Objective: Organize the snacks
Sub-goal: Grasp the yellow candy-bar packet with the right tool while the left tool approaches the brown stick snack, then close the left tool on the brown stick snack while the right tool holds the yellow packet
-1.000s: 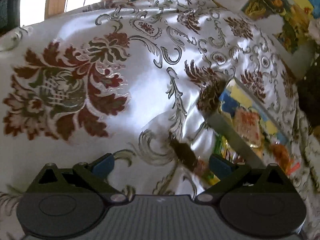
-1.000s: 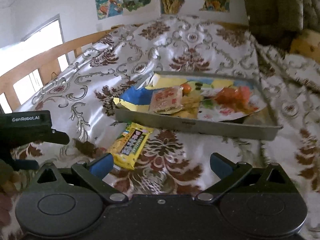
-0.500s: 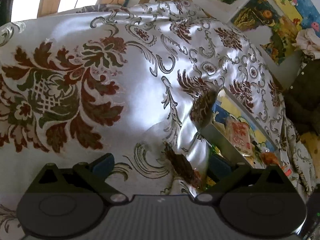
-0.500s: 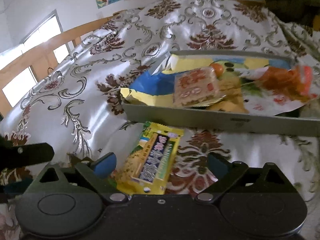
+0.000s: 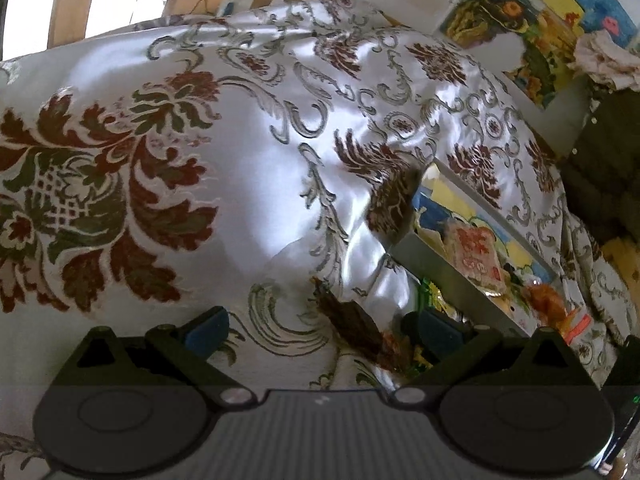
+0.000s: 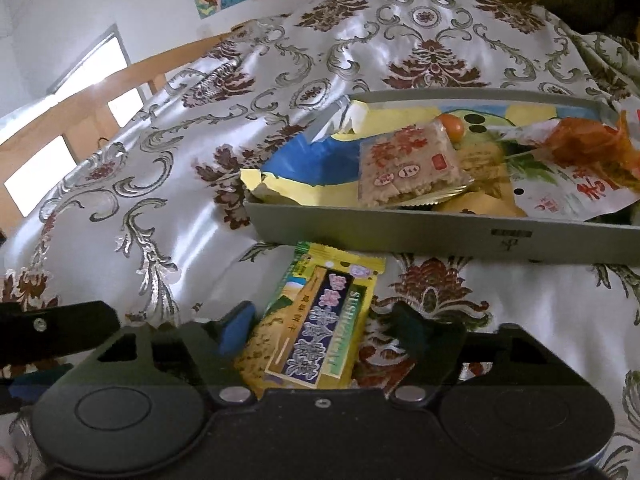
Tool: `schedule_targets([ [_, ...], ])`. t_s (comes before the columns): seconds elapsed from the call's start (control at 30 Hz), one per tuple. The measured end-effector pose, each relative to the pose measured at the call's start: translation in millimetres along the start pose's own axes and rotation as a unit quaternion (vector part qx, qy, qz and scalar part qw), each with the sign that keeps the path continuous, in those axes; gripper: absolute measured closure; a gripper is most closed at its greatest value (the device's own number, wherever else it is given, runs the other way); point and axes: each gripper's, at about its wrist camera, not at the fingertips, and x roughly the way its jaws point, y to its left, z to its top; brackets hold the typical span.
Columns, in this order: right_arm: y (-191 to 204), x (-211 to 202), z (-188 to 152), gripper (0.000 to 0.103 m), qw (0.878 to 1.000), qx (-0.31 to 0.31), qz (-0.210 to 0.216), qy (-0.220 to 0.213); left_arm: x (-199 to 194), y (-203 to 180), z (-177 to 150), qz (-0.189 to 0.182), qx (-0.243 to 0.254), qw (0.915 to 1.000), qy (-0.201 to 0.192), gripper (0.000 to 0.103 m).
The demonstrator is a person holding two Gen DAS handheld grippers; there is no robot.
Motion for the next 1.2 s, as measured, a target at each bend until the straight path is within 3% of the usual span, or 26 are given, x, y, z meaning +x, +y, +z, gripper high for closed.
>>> schedule_targets([
  [0.3, -22.1, -13.7, 1.2, 0.043, 0.999, -0.026, 0.008, 0.027, 6.3, -10.3, -7.9, -0.03, 0.027, 0.9991, 0.01, 0.01],
  [0.6, -44.5, -30.6, -3.9, 0.045, 0.997, -0.048, 0.006, 0.054, 21.3, -29.8, -19.1, -0.007, 0.075, 0.9971, -0.003, 0.019],
  [0.83, -46.7, -38.4, -10.9, 0.045, 0.997, -0.054, 0.013, 0.049, 23.7, -48.9, -31.5, -0.024, 0.128, 0.9915, 0.002, 0.032],
  [1.1, -50.6, -37.6, -12.3, 0.045, 0.998, -0.042, 0.007, 0.038, 46.5, -37.4, -20.4, -0.026, 0.062, 0.9977, 0.002, 0.032],
  [1.2, -50.7, -35.5, -12.3, 0.045, 0.999, -0.039, 0.006, 0.034, 48.0, -40.6, -24.3, -0.014, 0.079, 0.9967, -0.006, 0.034],
])
